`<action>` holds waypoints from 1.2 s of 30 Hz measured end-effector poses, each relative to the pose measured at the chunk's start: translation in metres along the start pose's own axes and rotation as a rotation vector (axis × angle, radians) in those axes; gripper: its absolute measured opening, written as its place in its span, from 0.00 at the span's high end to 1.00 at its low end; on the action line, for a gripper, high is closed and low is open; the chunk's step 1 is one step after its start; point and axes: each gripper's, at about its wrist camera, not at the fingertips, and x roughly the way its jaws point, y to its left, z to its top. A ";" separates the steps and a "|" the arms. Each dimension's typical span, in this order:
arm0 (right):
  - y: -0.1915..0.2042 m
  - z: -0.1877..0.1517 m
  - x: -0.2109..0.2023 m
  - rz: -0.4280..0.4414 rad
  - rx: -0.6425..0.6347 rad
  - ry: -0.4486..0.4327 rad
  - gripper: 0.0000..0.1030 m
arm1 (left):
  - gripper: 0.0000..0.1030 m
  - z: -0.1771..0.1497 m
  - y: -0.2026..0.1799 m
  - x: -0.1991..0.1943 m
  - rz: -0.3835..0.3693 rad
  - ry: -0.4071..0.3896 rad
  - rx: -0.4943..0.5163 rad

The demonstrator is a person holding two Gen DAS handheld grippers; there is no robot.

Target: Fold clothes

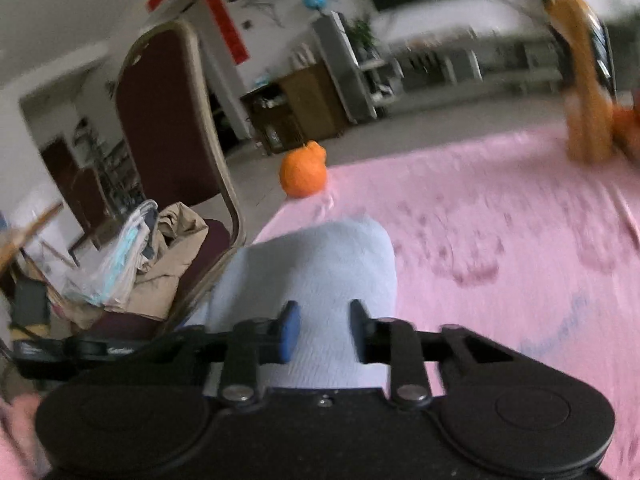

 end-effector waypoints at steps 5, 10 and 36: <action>0.009 -0.009 0.062 -0.150 -0.139 0.107 0.93 | 0.66 -0.002 -0.006 0.011 0.051 -0.012 0.036; -0.006 -0.013 0.083 -0.209 -0.117 0.166 0.97 | 0.62 -0.001 -0.005 0.010 0.058 -0.008 0.034; -0.129 0.005 0.162 0.263 0.858 0.238 1.00 | 0.88 0.087 -0.054 0.125 0.139 -0.036 0.239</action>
